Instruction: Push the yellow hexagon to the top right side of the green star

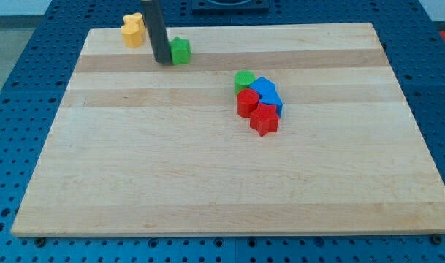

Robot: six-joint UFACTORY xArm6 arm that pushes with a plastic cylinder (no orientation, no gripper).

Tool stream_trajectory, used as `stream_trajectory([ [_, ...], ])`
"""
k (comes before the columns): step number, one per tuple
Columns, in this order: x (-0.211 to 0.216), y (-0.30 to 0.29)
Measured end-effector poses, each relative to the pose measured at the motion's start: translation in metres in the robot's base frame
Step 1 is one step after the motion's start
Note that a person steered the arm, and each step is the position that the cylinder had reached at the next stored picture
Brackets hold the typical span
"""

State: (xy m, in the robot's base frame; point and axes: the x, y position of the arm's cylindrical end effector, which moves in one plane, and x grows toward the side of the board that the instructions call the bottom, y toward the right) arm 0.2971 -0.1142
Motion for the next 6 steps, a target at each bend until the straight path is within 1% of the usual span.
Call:
stream_trajectory([
  [1, 0.017, 0.017],
  [2, 0.042, -0.02],
  [3, 0.055, -0.095],
  [4, 0.031, -0.154],
  [5, 0.01, -0.191],
  [6, 0.011, -0.19],
])
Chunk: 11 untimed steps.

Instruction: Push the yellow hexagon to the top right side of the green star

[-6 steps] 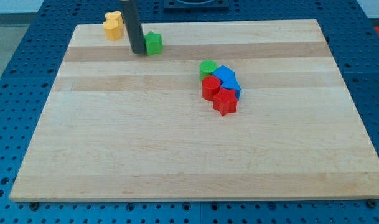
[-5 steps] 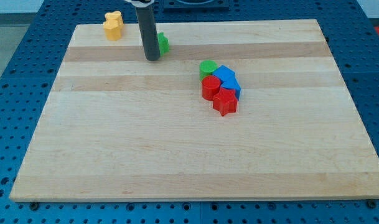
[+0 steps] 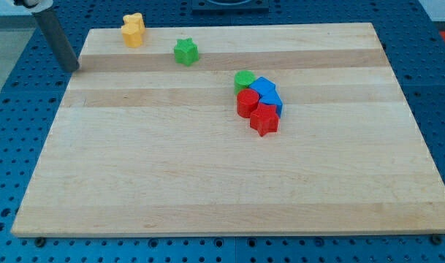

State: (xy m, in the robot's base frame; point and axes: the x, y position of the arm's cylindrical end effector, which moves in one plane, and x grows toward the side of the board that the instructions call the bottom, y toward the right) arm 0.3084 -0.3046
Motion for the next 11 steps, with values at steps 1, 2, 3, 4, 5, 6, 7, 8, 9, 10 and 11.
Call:
stream_trajectory([
  [1, 0.0, 0.0],
  [2, 0.001, 0.0],
  [3, -0.011, 0.0],
  [4, -0.078, 0.0],
  [5, -0.112, 0.0],
  [6, -0.116, 0.012],
  [7, -0.115, 0.03],
  [8, -0.112, 0.043],
  [9, -0.108, 0.055],
  [10, -0.108, 0.066],
  [11, -0.105, 0.08],
])
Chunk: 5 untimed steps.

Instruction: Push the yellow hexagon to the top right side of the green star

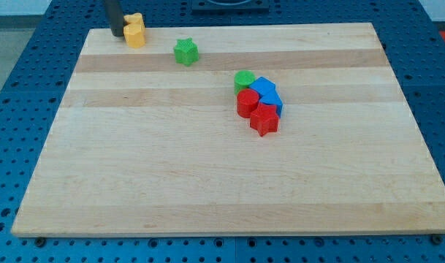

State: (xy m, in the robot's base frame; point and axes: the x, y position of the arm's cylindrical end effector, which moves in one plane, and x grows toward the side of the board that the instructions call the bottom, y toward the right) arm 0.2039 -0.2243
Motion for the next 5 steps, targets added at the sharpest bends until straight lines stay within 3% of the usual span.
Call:
stream_trajectory([
  [2, 0.037, 0.046],
  [5, 0.053, 0.177],
])
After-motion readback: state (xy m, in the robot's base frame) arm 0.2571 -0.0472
